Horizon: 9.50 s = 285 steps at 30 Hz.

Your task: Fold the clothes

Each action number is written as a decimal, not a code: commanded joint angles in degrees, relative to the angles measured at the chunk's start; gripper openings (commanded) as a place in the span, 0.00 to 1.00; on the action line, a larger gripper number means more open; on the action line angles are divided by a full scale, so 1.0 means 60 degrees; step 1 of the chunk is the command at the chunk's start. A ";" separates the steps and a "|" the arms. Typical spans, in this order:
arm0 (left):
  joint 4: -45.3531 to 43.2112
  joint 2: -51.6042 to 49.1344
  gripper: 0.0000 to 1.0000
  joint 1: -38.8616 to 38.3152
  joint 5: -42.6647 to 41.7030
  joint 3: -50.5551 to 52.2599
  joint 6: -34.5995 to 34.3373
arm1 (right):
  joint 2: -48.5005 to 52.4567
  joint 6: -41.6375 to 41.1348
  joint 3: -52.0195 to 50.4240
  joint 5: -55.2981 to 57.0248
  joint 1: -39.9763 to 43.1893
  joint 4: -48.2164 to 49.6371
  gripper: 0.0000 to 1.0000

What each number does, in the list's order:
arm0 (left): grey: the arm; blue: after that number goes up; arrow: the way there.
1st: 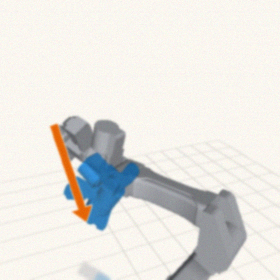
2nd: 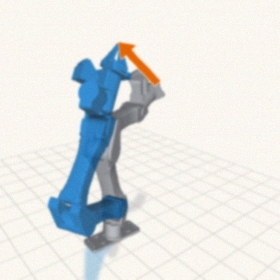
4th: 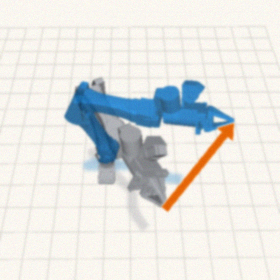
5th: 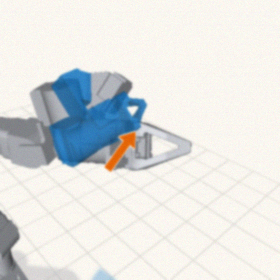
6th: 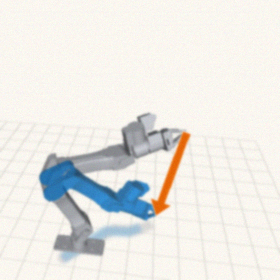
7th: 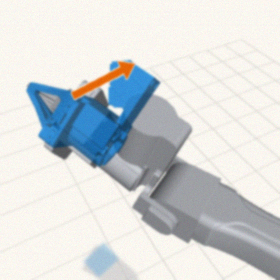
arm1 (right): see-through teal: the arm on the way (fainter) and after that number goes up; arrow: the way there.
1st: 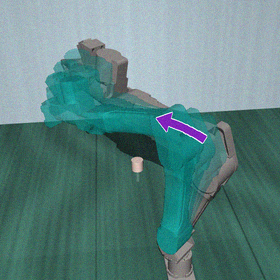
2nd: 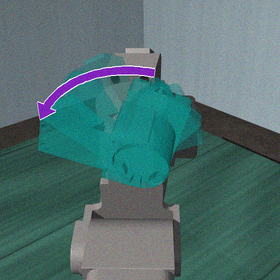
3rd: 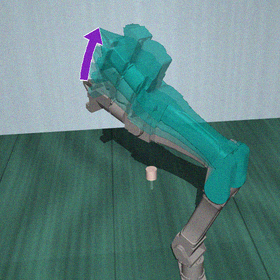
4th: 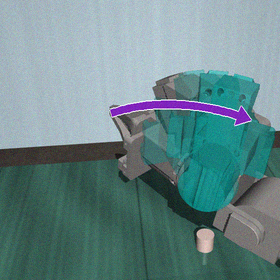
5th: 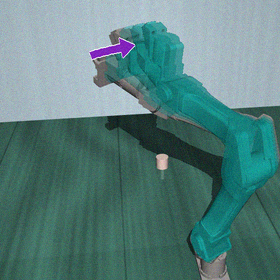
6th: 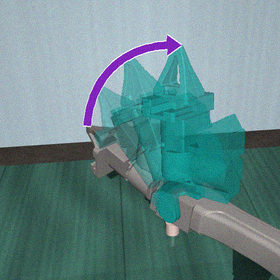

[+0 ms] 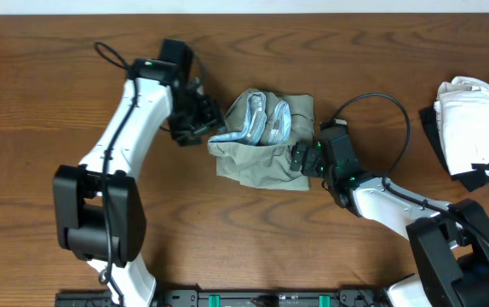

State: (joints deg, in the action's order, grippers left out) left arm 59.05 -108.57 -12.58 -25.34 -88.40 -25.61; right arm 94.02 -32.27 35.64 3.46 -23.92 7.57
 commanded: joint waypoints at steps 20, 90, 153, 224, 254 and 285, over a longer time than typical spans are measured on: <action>-0.1122 -0.0656 0.06 -0.1770 -0.0175 0.0069 -0.0871 | 0.0138 -0.0259 -0.0138 0.0033 -0.0106 -0.0222 0.99; 0.3417 0.6116 0.98 0.2827 0.3344 0.1133 -0.1290 | -0.0776 0.7144 0.4779 -0.1545 -0.3643 -0.4790 0.92; 0.3359 0.6102 0.98 0.2827 0.3344 0.1217 -0.1286 | 0.0138 -0.1504 0.3362 0.3111 -0.1698 -0.7362 0.01; 0.3253 0.5931 0.98 0.2827 0.3348 0.1286 -0.1282 | 0.3373 0.4171 0.4856 -0.5548 0.2976 -0.1865 0.12; 0.3228 0.5931 0.98 0.2827 0.3344 0.1290 -0.1253 | -0.2499 0.3180 0.4732 -0.5978 0.2328 -0.7362 0.14; 0.3326 0.5931 0.98 0.2827 0.3344 0.1290 -0.1253 | 0.3829 0.6167 0.4725 -0.7071 0.2641 -0.6652 0.11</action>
State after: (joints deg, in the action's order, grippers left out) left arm 79.02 -72.66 4.08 -5.96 -80.90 -33.01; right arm 111.70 -3.27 64.45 -34.94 -10.02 -34.24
